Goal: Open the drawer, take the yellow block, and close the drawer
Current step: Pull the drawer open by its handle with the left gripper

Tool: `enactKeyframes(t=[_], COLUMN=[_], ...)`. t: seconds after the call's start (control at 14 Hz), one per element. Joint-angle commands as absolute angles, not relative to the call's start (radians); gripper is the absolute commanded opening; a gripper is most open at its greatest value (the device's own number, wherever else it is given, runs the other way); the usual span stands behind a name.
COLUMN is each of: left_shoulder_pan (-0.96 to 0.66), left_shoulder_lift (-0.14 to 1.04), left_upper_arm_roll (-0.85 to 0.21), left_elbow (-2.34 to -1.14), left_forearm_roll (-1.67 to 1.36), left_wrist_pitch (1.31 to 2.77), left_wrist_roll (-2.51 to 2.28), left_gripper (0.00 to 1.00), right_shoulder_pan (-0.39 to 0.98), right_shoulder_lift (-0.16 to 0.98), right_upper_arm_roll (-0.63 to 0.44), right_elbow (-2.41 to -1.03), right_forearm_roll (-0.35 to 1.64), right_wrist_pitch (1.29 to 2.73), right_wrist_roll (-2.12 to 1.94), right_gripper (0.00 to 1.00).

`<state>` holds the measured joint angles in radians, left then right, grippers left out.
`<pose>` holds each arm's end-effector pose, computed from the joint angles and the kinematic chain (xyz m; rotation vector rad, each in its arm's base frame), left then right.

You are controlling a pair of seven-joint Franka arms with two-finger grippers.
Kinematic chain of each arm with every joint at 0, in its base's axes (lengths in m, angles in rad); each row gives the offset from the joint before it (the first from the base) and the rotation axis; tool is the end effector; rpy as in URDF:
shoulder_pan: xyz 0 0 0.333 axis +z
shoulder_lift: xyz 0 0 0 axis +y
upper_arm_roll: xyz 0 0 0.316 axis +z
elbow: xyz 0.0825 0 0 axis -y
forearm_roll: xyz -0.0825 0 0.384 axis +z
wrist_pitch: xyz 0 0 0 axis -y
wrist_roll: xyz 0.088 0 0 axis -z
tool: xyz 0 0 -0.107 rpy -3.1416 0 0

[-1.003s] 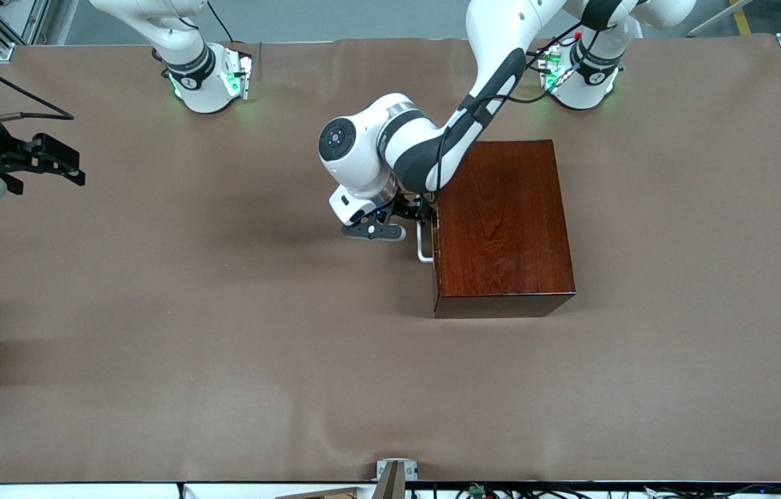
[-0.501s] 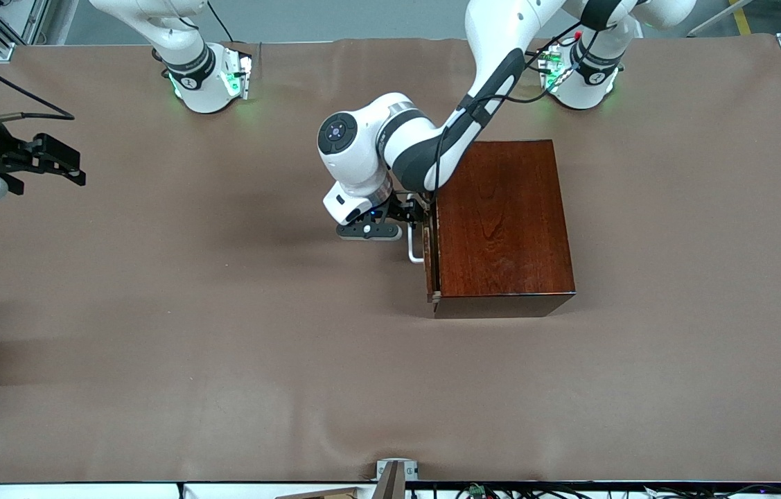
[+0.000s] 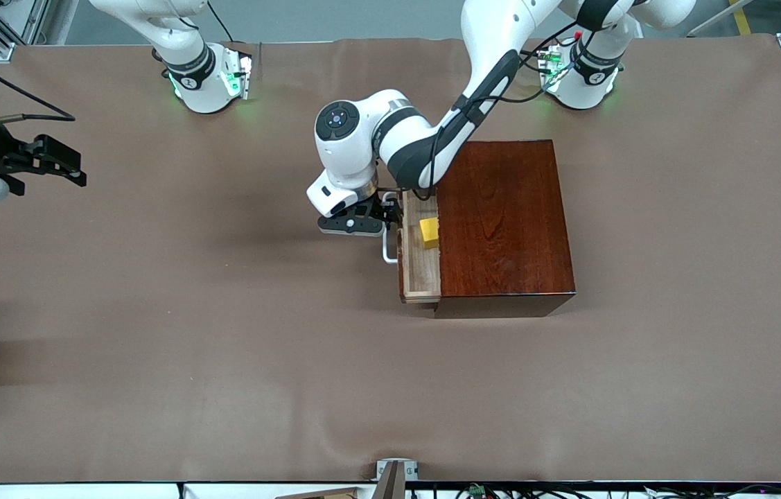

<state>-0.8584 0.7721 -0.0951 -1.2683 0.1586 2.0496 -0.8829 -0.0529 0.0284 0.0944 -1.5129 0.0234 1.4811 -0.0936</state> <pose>0.4546 -0.5949 0.2973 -3.0992 0.1793 -0.1047 0.5537 0.0249 0.6283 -3.1054 -0.2123 0.0924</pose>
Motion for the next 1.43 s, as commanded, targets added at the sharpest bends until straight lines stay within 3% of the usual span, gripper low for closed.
enactKeyframes(t=[0.0,1.36], left_shoulder_pan=[-0.873,-0.874], left_shoulder_lift=[0.792,0.821], left_upper_arm_roll=[-0.097,-0.163], left_elbow=[-1.239,-1.236], left_forearm_roll=[0.137,0.064], left_wrist_pitch=[2.095,2.365], left_wrist_roll=[-0.893,-0.887], left_gripper=[1.00,1.00], right_shoulder_pan=[-0.035,-0.025], right_shoulder_lift=[0.031,0.034], right_upper_arm_roll=[0.089,0.089], right_elbow=[-1.508,-1.508], right_forearm_roll=[0.012,0.011], right_wrist_pitch=[1.483,1.488], right_wrist_roll=[-0.101,-0.101], right_gripper=[1.00,1.00])
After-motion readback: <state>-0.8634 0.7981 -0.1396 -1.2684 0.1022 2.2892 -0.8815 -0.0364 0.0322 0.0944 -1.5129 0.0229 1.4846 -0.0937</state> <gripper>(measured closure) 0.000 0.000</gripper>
